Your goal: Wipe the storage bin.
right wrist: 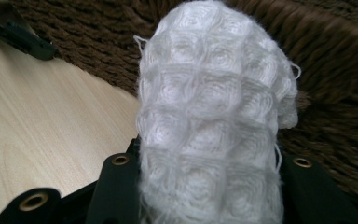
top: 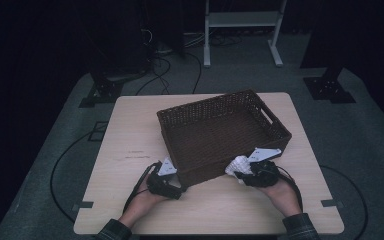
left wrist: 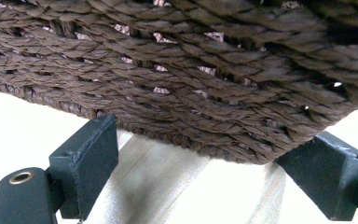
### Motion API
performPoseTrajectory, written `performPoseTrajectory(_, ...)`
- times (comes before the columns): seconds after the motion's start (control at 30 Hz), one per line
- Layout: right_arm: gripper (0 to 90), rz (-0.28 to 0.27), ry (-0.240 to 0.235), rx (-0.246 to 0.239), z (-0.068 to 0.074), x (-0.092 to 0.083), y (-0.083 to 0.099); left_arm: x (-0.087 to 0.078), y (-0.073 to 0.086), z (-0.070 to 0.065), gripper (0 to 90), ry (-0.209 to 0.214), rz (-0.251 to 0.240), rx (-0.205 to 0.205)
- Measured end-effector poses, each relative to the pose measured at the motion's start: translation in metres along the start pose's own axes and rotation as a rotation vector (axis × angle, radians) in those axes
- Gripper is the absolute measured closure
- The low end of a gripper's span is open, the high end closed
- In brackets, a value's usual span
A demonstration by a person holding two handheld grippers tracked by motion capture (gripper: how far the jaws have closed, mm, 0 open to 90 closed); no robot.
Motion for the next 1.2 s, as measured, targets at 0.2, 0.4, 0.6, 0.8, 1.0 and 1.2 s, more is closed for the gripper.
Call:
performPoseTrajectory(0.2,56.3,0.034,-0.011,-0.002,0.002,0.010,0.007,0.000,0.000,0.000,12.8,0.000,0.000,0.000)
performPoseTrajectory(0.4,56.3,0.075,-0.016,-0.018,0.005,0.023,0.014,0.000,0.000,0.000,12.8,0.000,0.000,0.000)
performPoseTrajectory(0.6,56.3,0.103,-0.020,-0.023,0.007,0.032,0.021,0.000,0.000,0.000,12.9,0.000,-0.001,0.000)
performPoseTrajectory(0.8,56.4,0.101,-0.017,-0.029,0.009,0.028,0.017,0.000,0.000,0.000,12.9,0.000,-0.001,-0.001)
performPoseTrajectory(1.0,56.5,0.046,-0.033,-0.041,0.014,0.017,0.003,0.000,0.000,0.000,12.9,0.000,-0.001,-0.001)
performPoseTrajectory(1.2,56.5,-0.012,-0.044,-0.051,0.019,0.006,-0.011,0.000,0.000,0.000,12.9,0.000,-0.001,-0.001)
Point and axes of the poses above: each handheld gripper's, and its own axes: x roughly forward along the jaws, y roughly out of its underside, z roughly to its left, the point moved 2 cm from there along x, roughly forward along the jaws, and after that the axes turned 14 degrees about -z, right-handed, at the moved point
